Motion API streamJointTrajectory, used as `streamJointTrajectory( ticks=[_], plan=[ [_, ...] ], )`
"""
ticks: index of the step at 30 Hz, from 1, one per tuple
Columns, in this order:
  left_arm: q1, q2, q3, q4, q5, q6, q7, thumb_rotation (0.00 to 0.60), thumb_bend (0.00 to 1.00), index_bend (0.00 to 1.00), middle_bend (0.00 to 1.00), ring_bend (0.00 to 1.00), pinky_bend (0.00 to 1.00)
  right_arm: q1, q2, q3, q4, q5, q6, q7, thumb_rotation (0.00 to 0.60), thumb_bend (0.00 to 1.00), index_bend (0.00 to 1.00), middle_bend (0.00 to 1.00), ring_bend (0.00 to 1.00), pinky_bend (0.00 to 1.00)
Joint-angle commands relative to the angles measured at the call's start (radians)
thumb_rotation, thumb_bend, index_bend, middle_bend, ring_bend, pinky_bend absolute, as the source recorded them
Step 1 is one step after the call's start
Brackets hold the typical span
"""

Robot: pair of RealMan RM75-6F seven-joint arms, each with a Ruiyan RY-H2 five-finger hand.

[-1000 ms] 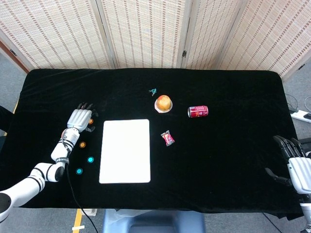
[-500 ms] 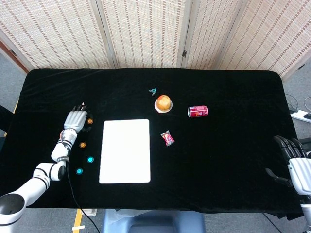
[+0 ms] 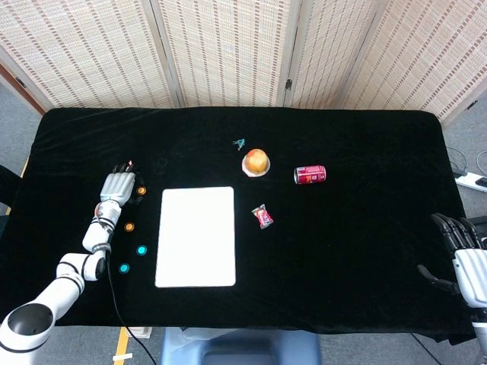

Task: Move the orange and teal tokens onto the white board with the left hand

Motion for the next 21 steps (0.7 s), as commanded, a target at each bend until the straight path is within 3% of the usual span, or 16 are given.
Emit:
streamJointTrajectory(
  ticks=[1,14,21],
  plan=[
    [-0.002,-0.011,0.001,0.017,0.008,-0.001,-0.015,0.6,0.39,0.44,0.12,0.04,0.0,0.0,0.001,0.001,-0.003,0.002,-0.002,-0.003,0.6,0.27,0.06,0.11,0.09,0.03],
    [0.001,-0.032,0.009,0.052,0.045,0.018,-0.069,0.6,0.42,0.54,0.14,0.05,0.0,0.001,0.003,0.004,-0.01,0.003,-0.007,-0.008,0.6,0.27,0.06,0.11,0.08,0.03],
    [0.021,0.028,0.022,-0.039,0.093,0.103,-0.126,0.6,0.43,0.53,0.14,0.05,0.0,0.001,0.004,0.006,-0.011,-0.003,-0.003,-0.007,0.6,0.27,0.06,0.11,0.08,0.03]
  ],
)
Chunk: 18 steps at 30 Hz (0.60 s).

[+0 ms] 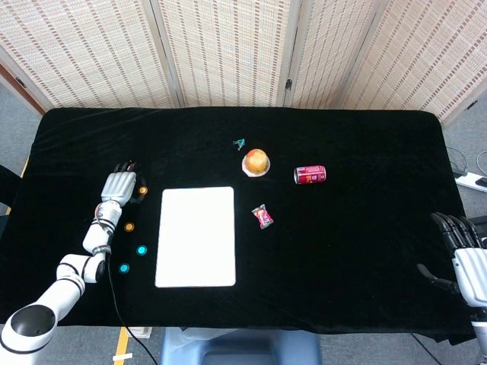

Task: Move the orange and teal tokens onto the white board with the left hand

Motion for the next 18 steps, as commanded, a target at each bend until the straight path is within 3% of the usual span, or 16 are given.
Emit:
streamJointTrajectory(
  ticks=[1,7,18],
  plan=[
    [0.015,0.046,0.014,-0.071,0.036,0.055,-0.03,0.6,0.44,0.53,0.14,0.05,0.0,0.001,-0.001,0.0,0.001,-0.002,-0.001,0.002,0.6,0.27,0.06,0.11,0.08,0.03],
    [0.037,0.139,0.041,-0.257,0.097,0.149,-0.048,0.6,0.44,0.52,0.14,0.05,0.0,0.004,-0.007,-0.001,0.006,-0.009,-0.002,0.007,0.6,0.27,0.06,0.11,0.08,0.03],
    [0.044,0.227,0.088,-0.532,0.161,0.216,0.07,0.6,0.44,0.52,0.14,0.05,0.0,-0.001,-0.007,-0.002,0.009,-0.012,0.006,0.012,0.6,0.27,0.06,0.11,0.07,0.03]
  ],
)
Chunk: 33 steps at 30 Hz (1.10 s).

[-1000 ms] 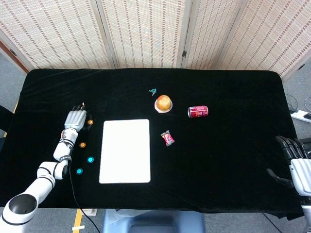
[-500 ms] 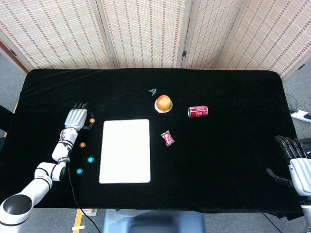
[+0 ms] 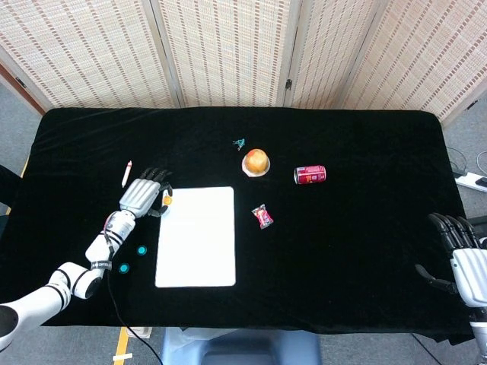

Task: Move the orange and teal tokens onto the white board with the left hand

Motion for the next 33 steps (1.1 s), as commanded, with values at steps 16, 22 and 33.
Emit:
streamJointTrajectory(
  ticks=[16,22,33],
  plan=[
    [0.005,0.086,0.066,-0.267,0.037,0.022,0.195,0.6,0.41,0.27,0.12,0.01,0.0,-0.002,-0.003,0.0,0.004,-0.003,0.004,0.004,0.6,0.27,0.06,0.11,0.07,0.03],
    [0.042,0.124,0.075,-0.295,0.027,0.064,0.202,0.6,0.41,0.36,0.12,0.01,0.0,-0.001,-0.005,-0.001,0.004,-0.008,0.004,0.004,0.6,0.27,0.06,0.11,0.06,0.03],
    [0.167,0.151,0.14,-0.265,0.037,0.169,0.156,0.6,0.41,0.44,0.12,0.01,0.0,0.008,-0.009,-0.003,0.001,-0.027,0.004,-0.001,0.6,0.27,0.06,0.11,0.06,0.03]
  ],
)
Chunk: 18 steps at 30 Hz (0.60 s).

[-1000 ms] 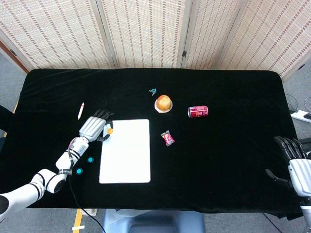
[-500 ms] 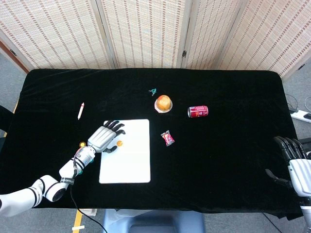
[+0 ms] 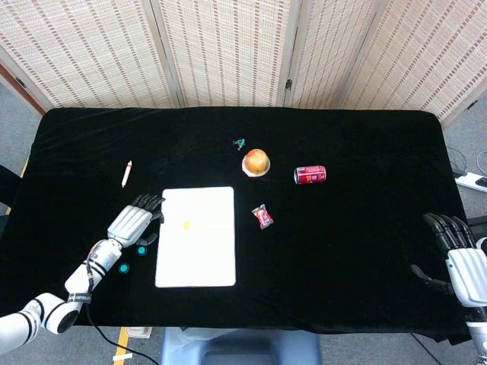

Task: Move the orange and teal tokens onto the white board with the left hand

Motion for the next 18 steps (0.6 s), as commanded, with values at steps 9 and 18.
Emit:
streamJointTrajectory(
  ticks=[9,18],
  plan=[
    [0.082,-0.061,0.021,0.16,-0.007,0.053,-0.047,0.6,0.41,0.44,0.12,0.02,0.0,0.013,0.002,0.001,-0.015,-0.018,-0.003,-0.014,0.6,0.27,0.06,0.11,0.06,0.03],
    [0.091,-0.112,0.009,0.273,-0.006,0.038,-0.107,0.6,0.41,0.44,0.12,0.02,0.0,0.014,0.002,-0.001,-0.02,-0.017,-0.002,-0.021,0.6,0.27,0.06,0.11,0.05,0.03]
  ],
)
